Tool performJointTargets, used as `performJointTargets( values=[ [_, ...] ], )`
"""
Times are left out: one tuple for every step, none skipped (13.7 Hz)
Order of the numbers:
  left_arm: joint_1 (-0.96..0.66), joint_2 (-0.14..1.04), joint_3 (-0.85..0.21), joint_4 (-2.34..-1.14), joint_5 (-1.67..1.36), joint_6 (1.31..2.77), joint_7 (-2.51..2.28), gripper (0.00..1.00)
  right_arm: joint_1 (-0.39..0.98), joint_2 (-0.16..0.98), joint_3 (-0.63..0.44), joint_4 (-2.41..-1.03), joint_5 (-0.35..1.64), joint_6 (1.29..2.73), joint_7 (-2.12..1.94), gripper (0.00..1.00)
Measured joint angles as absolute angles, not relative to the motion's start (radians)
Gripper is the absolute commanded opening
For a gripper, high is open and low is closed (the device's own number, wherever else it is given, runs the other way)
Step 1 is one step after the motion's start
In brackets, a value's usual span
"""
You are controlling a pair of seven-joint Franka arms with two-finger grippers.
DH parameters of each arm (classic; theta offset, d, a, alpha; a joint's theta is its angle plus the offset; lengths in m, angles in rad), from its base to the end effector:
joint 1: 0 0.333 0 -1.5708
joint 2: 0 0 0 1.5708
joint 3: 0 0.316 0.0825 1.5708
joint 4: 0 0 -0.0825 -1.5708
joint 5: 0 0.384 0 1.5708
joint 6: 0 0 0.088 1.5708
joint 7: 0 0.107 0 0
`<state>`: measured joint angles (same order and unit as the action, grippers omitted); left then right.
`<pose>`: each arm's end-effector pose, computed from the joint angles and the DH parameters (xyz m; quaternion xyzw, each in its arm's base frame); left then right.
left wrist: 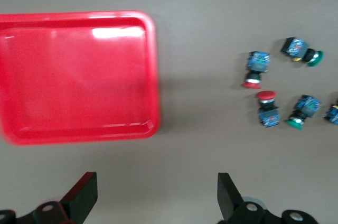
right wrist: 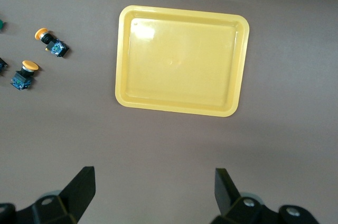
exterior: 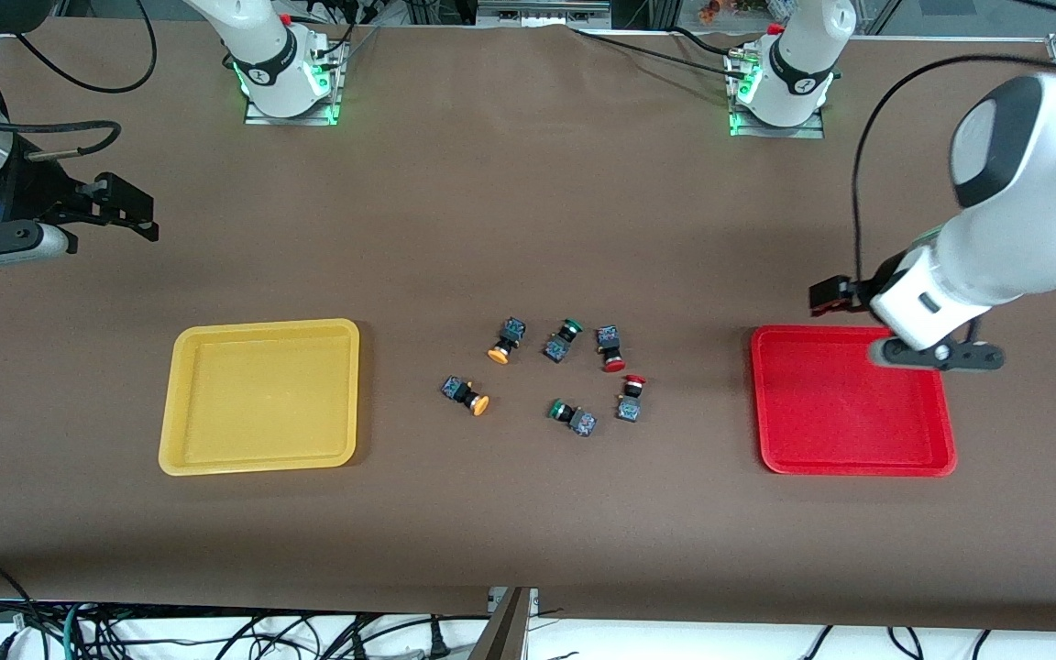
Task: Place red and yellow buttons in trays
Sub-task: 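Move the left gripper toward the red-capped buttons between the trays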
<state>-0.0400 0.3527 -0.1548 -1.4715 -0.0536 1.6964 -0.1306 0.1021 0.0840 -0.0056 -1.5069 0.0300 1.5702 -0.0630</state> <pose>0.6414 -0.1181 0.4700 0.9964 -0.0240 -0.0696 0.0425 0.5770 0.0592 0.6070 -0.9967 -0.0795 0.0106 0.0146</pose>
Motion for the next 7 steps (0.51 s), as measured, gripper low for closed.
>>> performJointTargets(
  values=[
    [-0.055,0.394,-0.160,-1.472,-0.060,1.744,-0.134,1.00,0.102,0.084,-0.006,-1.507,0.030,1.570,-0.063,1.00],
    [-0.077,0.437,-0.161,-1.472,-0.061,1.798,-0.140,1.00,0.102,0.084,-0.005,-1.507,0.030,1.571,-0.063,1.00],
    [-0.099,0.479,-0.162,-1.472,-0.061,1.855,-0.151,1.00,0.103,0.084,-0.004,-1.507,0.030,1.572,-0.063,1.00],
    [-0.120,0.518,-0.162,-1.471,-0.061,1.912,-0.160,1.00,0.104,0.084,-0.003,-1.507,0.030,1.573,-0.063,1.00],
    [-0.140,0.553,-0.162,-1.470,-0.061,1.963,-0.172,1.00,0.104,0.085,-0.001,-1.507,0.030,1.574,-0.063,1.00],
    [-0.157,0.585,-0.163,-1.470,-0.061,2.008,-0.178,1.00,0.104,0.086,-0.001,-1.507,0.030,1.579,-0.063,1.00],
    [-0.173,0.617,-0.163,-1.470,-0.061,2.054,-0.180,1.00,0.104,0.092,-0.001,-1.507,0.030,1.590,-0.063,1.00]
  ],
)
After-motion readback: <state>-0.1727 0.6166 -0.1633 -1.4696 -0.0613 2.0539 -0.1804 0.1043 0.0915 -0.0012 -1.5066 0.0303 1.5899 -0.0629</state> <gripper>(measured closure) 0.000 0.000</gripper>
